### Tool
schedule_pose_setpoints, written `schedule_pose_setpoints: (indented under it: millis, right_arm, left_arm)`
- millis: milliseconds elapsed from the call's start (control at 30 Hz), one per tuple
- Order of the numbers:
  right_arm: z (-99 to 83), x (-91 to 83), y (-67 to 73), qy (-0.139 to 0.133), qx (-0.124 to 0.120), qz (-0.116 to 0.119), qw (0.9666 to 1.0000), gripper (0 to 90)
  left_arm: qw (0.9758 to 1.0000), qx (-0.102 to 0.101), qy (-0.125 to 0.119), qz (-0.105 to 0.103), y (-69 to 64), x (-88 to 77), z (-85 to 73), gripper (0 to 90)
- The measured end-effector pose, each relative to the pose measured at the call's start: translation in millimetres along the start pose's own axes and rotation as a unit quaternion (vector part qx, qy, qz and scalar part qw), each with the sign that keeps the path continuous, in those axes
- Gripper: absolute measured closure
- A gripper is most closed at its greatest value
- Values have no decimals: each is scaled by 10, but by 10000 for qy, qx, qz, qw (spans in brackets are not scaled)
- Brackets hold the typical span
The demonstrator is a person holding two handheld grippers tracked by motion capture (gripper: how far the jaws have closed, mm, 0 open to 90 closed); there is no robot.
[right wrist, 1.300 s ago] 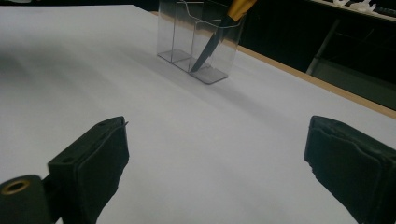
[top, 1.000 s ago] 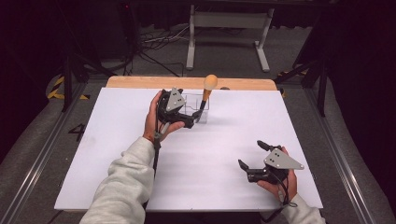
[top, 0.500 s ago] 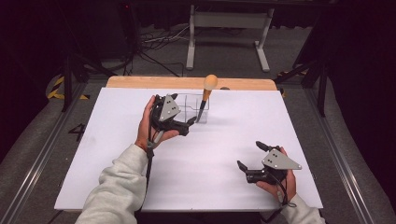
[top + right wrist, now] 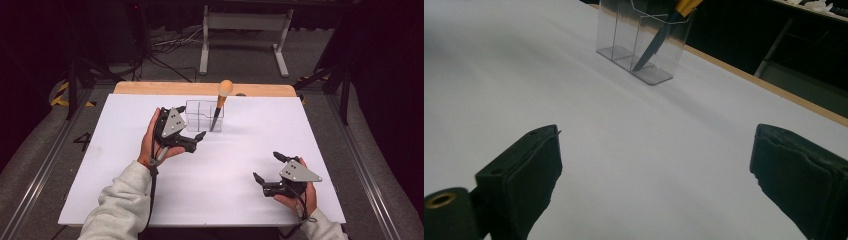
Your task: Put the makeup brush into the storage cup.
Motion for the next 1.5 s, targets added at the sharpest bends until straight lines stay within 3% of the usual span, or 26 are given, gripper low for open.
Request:
schedule_pose_setpoints:
  millis: [333,567,633,767,900,1500]
  right_arm:
    - [9,-10,6,-42,-23,-24,10000,75]
    - [11,-5,20,-20,-56,-17,10000,75]
    - [10,-5,19,-22,-58,-34,10000,75]
    - [7,-8,10,-22,-48,-41,10000,75]
    - [7,-9,13,-20,-67,-50,10000,75]
    - [10,-16,19,-29,-89,-46,9999,75]
  left_arm:
    - [10000,-53,-71,18,-3,-105,-50,21]
    - [9997,-51,-47,225,-4,-186,-111,18]
    - [9992,-33,-99,386,6,-241,-134,13]
    - [9992,-168,-82,347,15,-307,-169,13]
    - [9992,-71,-58,389,25,-358,-201,16]
    - [9986,-108,-126,497,22,-553,-318,21]
Point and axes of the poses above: each handheld gripper's, and its own axes: x roughly forward along the jaws, z roughly out of its top, y roughly to its left, the point moved 3 cm from there along x, roughly forward along the jaws
